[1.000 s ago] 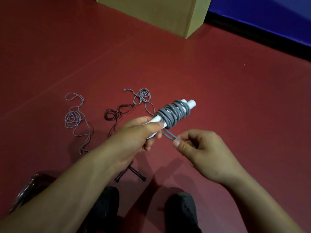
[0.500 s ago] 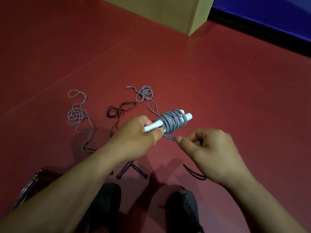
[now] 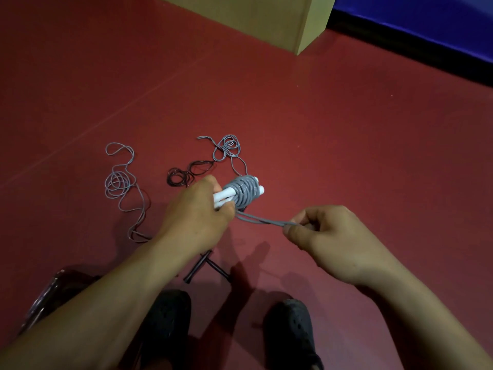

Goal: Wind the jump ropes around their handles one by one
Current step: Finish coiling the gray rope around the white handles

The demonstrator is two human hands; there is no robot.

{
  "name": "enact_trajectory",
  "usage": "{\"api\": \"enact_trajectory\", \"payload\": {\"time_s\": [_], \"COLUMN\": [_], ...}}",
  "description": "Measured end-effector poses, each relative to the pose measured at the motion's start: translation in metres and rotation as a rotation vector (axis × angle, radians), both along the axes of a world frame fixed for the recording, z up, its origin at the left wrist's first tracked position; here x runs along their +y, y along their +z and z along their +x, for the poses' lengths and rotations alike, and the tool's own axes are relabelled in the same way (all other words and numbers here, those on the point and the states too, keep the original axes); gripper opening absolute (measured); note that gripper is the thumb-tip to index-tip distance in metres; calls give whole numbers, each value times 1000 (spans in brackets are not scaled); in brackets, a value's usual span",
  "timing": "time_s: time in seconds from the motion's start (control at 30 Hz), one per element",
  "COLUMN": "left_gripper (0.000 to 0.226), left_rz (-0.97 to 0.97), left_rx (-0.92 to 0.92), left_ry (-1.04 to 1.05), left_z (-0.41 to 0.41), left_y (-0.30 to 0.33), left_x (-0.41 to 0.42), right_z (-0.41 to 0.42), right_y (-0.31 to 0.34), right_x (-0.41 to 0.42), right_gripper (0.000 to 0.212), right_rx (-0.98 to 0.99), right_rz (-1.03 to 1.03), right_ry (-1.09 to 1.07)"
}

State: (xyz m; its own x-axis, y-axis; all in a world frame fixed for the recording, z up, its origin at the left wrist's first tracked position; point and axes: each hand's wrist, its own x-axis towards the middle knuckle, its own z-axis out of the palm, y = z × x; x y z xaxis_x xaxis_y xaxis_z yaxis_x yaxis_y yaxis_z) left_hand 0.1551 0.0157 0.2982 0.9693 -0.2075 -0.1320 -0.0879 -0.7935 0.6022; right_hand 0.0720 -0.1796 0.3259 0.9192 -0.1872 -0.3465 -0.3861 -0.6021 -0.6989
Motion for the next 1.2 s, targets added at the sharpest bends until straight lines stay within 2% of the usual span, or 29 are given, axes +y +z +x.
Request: {"api": "enact_trajectory", "payload": {"time_s": [0.2,0.37,0.5,0.67,0.83,1.03,1.13,1.2], "left_gripper": [18,15,7,2,1,3,22,22], "left_rz": [29,28,-90,-219,-229,-294,-406,-469], "left_rx": [10,84,223,355,433,530,596,631], "left_ry": [-98,-265,-464,-604,-636,-691,-678,-674], "left_z": [0,-4,-8,-12,-12,-10,-9,-7], "left_y": [1,-2,1,13,19,18,19,22], "left_x": [0,0,-3,-6,-3,0,2,2], "right_z": [0,2,3,4,4,6,5,9], "right_y": [3,1,-3,-6,-7,-9,-6,-5], "right_x": [-4,-5,-10,-19,-27,-26,-23,-23], "right_gripper": [22,23,24,22,12,20,31,32], "right_rx": [-121,-317,-387,-387,-343,-325,-331,-341], "right_rz": [152,100,97,126,108,150,263,308], "right_ry": [-109,-155,-217,-244,-229,-219,-208,-201]}}
